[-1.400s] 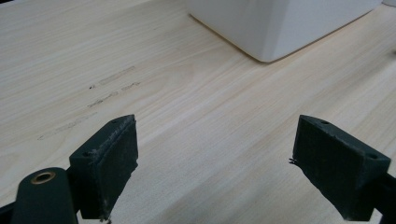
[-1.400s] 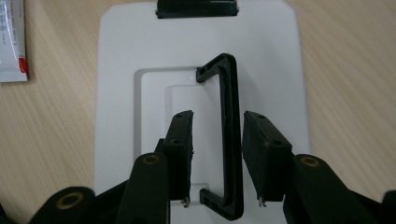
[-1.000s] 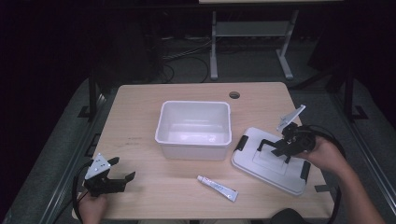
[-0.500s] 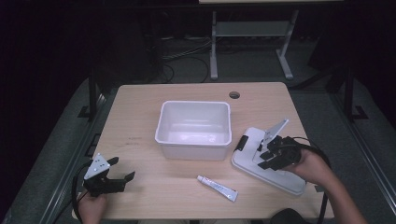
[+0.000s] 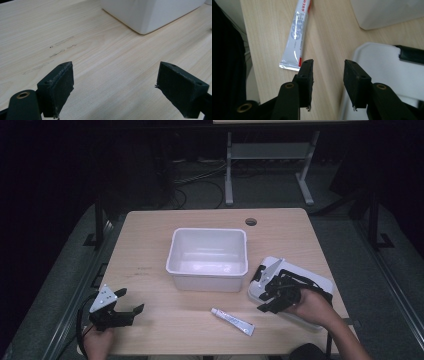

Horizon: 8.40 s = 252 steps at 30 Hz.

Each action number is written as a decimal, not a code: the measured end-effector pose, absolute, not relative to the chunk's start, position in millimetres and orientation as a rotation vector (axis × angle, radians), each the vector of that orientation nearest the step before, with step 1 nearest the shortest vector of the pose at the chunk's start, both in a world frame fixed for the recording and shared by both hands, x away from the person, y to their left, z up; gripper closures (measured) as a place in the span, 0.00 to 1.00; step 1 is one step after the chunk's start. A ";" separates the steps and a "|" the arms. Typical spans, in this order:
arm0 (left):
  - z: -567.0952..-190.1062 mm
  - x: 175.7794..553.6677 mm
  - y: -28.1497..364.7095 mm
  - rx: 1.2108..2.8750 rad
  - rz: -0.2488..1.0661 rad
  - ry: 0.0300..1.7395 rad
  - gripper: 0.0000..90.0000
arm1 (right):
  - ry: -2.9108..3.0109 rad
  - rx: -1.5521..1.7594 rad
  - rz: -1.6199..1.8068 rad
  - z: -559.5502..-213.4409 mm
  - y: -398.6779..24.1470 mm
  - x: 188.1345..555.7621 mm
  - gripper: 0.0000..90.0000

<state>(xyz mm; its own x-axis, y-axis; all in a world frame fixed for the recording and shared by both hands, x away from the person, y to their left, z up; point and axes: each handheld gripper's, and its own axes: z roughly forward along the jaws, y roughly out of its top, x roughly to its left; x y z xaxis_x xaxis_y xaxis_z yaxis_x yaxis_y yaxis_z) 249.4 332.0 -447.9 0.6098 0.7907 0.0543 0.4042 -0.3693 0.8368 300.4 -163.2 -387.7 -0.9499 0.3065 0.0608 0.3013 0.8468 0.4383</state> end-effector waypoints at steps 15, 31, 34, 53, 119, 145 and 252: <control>-447.7 249.3 331.8 1.996 0.580 0.941 0.15 | 3.065 0.420 0.689 -401.3 -127.7 294.5 0.62; -447.7 249.3 332.2 1.993 0.581 0.940 0.15 | 3.113 0.353 0.669 -418.0 -95.0 292.0 0.57; -447.7 249.2 332.0 1.994 0.581 0.940 0.15 | 3.119 0.338 0.658 -423.0 -88.1 291.0 0.56; -447.6 249.0 332.7 1.993 0.578 0.940 0.15 | 3.110 0.296 0.600 -438.0 -69.2 292.6 0.62; -447.2 248.8 334.1 1.995 0.582 0.939 0.15 | 3.093 0.128 0.376 -437.2 -60.4 291.1 0.78; -447.2 248.7 334.3 1.989 0.583 0.943 0.15 | 3.078 0.125 0.583 -375.8 -75.5 295.9 0.79; -447.4 249.0 333.6 2.001 0.579 0.932 0.15 | 3.131 0.258 0.521 -350.7 -17.3 417.7 0.79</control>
